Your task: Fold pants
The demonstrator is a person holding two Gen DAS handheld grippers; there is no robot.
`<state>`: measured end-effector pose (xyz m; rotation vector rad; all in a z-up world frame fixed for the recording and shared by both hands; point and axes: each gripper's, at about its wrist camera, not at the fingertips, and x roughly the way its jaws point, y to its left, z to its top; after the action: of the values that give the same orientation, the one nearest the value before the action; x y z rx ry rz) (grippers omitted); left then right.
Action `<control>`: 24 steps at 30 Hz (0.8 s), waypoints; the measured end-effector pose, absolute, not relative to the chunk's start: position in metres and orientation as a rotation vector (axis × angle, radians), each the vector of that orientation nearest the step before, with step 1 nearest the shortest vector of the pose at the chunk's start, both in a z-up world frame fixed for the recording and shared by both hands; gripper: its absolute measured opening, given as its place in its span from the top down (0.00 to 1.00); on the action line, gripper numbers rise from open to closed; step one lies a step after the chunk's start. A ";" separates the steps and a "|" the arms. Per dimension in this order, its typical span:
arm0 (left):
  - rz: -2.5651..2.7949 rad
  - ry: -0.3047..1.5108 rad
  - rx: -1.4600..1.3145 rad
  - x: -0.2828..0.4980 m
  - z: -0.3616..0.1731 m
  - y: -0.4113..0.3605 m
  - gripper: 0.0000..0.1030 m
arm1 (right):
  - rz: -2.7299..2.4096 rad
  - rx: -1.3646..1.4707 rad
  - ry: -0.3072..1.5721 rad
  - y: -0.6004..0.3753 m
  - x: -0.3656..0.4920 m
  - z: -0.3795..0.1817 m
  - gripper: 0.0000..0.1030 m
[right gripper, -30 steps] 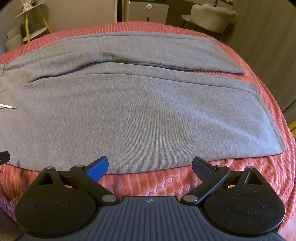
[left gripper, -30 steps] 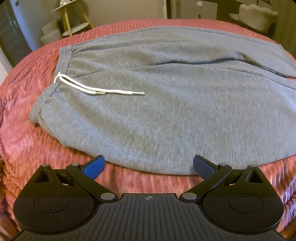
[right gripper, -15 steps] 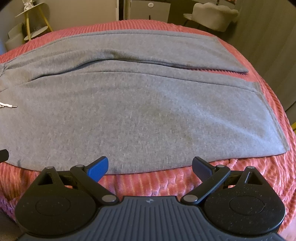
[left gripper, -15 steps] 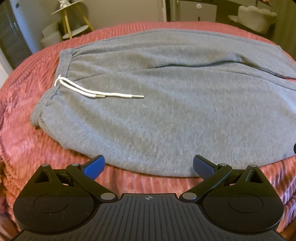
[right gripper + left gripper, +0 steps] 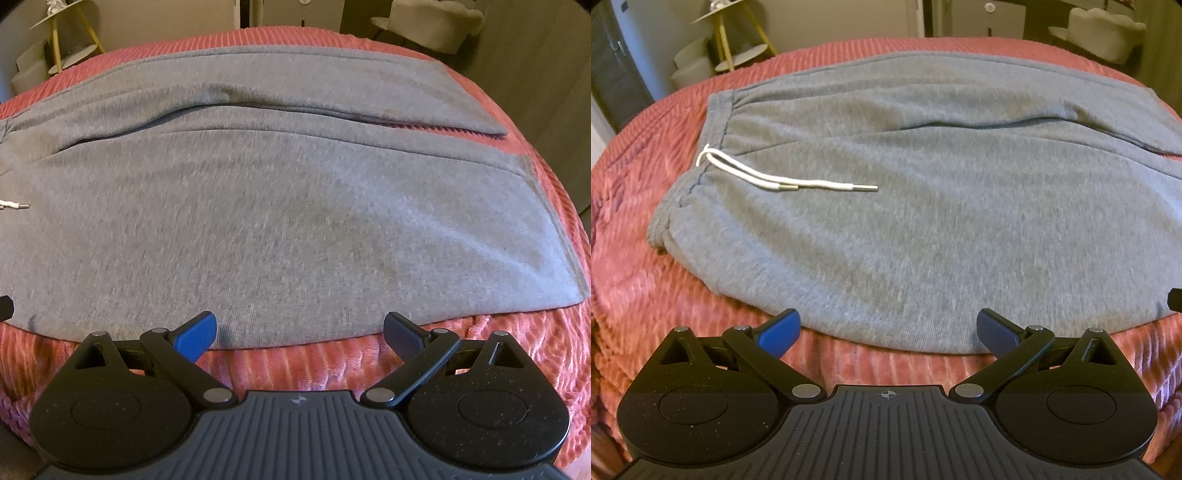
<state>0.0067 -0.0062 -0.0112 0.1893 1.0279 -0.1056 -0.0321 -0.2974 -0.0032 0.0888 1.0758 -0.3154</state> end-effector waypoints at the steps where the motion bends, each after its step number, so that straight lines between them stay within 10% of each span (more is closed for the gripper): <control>1: -0.105 1.029 0.190 0.007 -0.011 -0.006 0.00 | -0.314 0.090 1.077 -0.298 -0.032 -0.004 0.06; 24: -0.094 0.923 0.110 0.045 0.044 -0.035 0.00 | -0.275 0.301 0.773 -0.338 -0.040 0.045 0.06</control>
<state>0.0446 -0.0352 0.0437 0.1099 0.9234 -0.0943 -0.0395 -0.3384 0.0453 0.3010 0.7733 -0.2753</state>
